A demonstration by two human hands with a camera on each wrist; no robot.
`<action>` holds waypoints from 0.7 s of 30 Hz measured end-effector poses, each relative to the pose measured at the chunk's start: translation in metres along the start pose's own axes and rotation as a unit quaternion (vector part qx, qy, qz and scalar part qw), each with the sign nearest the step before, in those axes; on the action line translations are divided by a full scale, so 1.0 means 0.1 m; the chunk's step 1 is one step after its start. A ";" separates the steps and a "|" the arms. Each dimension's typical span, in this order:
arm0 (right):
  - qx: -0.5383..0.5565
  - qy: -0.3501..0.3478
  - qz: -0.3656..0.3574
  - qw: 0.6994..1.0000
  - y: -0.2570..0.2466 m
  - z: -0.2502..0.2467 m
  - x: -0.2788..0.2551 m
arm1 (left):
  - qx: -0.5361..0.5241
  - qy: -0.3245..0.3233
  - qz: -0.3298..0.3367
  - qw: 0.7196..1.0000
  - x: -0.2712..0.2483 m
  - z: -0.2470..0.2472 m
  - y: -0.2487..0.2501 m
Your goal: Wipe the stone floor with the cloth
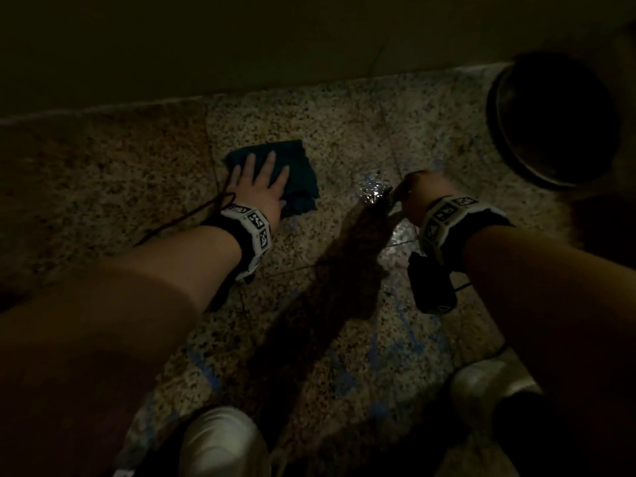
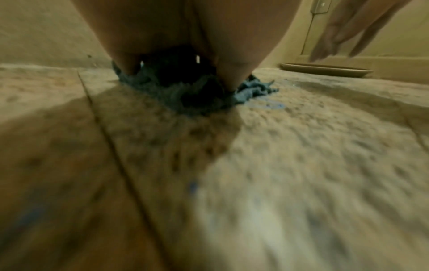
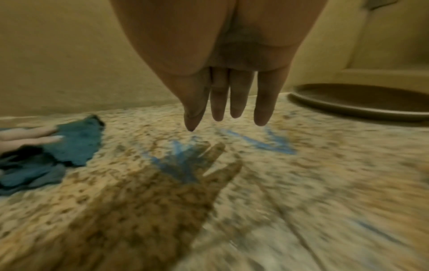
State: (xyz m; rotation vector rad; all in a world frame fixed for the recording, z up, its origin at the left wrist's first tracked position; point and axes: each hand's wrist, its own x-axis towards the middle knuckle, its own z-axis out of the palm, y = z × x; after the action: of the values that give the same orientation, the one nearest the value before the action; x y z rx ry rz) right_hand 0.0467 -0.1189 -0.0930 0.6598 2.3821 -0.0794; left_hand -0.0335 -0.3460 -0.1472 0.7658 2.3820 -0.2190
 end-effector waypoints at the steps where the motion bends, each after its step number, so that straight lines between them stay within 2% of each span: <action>1: -0.003 -0.004 0.004 1.000 0.04 0.01 -0.02 | -0.005 0.005 -0.001 1.000 -0.01 0.02 0.01; 6: 0.061 0.021 0.008 0.998 0.04 0.18 0.14 | -0.006 0.031 0.006 0.999 -0.04 0.11 0.00; 11: 0.072 -0.036 0.004 0.997 -0.08 0.51 0.23 | 0.015 0.025 0.023 0.999 -0.16 0.23 0.04; 17: 0.080 -0.074 -0.011 0.994 -0.03 0.46 0.23 | 0.028 0.023 0.024 0.999 -0.09 0.16 0.05; 21: 0.078 -0.085 -0.016 0.993 -0.03 0.47 0.23 | 0.010 0.022 0.018 1.000 0.14 -0.06 0.16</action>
State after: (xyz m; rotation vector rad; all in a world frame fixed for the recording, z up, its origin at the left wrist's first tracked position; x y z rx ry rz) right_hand 0.0574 -0.1220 -0.1441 0.6600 2.2370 -0.3248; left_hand -0.0365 -0.3245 -0.1509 0.8317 2.4083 -0.2139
